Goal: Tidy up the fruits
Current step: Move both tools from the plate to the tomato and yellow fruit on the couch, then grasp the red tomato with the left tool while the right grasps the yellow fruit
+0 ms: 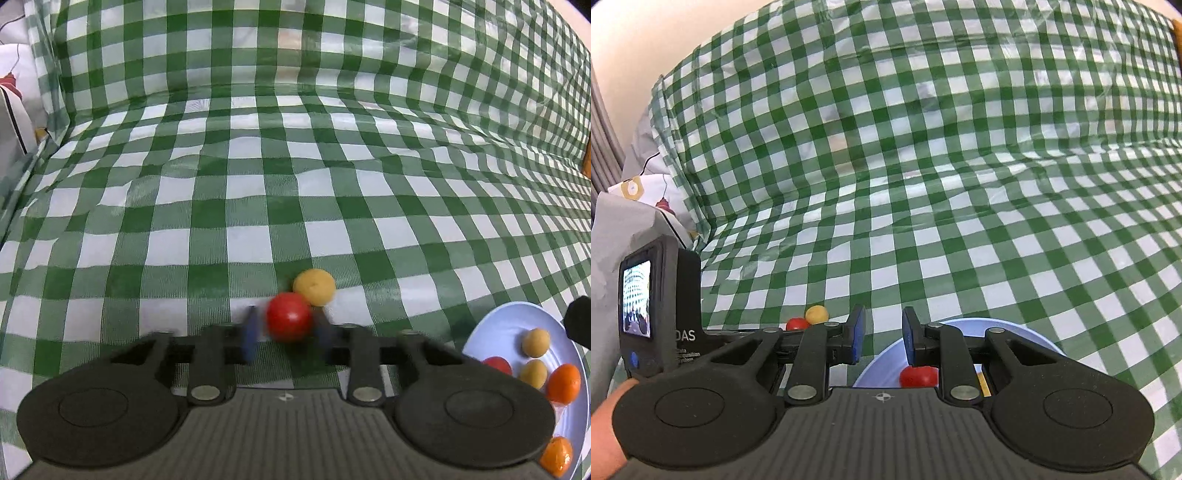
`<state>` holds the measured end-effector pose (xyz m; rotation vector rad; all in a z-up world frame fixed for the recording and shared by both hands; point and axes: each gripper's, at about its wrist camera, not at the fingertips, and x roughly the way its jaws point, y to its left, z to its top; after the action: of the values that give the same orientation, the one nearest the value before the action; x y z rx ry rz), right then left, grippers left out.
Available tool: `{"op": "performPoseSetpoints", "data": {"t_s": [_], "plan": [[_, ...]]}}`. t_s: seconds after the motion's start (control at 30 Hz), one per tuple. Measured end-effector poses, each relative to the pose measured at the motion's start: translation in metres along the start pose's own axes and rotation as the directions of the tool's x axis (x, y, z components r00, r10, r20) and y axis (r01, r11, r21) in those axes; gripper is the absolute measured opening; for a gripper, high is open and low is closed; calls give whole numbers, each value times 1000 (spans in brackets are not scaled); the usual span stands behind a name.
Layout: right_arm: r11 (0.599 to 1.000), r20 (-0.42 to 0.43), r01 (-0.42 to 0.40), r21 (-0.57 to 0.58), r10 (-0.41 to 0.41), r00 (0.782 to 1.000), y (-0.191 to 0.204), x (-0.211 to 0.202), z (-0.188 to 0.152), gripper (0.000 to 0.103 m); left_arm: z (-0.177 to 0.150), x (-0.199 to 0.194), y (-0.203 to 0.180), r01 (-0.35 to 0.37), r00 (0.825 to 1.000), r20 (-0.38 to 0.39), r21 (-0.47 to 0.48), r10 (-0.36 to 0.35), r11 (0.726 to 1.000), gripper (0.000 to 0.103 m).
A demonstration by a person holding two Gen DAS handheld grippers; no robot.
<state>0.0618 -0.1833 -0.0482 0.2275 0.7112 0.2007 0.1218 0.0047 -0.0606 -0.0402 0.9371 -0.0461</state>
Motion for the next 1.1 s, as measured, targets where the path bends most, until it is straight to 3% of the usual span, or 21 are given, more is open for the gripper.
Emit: {"op": "performPoseSetpoints", "data": {"t_s": [0.13,0.4,0.67,1.1], "plan": [[1000,-15,-11,11,11,1000,8,14,-1,24,5,-12,12,0,1000,20,-18,0,1000,29],[996,-82,-71,-60,66,994,52,60,-5,24,8,-15,48,-136,989,-65,-101,130,986,29],[988,-123,-70,-138,53,991,94,98,-13,37,4,-18,54,-141,988,-74,-68,136,988,29],[983,-194,-50,-175,15,981,105,137,-21,37,7,-15,56,-132,989,-81,-68,126,989,29]]}}
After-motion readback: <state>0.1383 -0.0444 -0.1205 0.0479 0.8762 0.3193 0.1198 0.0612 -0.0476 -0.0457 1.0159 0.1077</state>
